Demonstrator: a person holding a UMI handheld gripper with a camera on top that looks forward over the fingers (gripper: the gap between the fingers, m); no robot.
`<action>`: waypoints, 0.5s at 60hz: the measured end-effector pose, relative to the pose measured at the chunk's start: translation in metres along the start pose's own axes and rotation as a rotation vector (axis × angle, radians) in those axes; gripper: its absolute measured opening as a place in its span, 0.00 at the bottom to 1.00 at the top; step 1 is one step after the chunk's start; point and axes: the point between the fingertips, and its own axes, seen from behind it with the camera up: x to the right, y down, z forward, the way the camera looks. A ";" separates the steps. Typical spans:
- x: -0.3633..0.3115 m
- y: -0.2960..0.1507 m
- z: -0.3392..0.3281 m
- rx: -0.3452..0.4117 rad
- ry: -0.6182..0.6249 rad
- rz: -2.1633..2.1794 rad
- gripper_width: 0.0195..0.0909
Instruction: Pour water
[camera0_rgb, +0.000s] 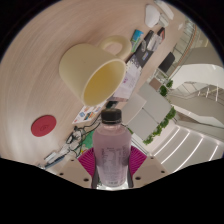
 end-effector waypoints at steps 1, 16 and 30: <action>0.001 -0.002 0.008 0.008 -0.011 -0.024 0.29; -0.001 -0.011 0.000 0.025 -0.062 0.003 0.29; 0.020 0.047 -0.006 -0.089 0.083 1.394 0.31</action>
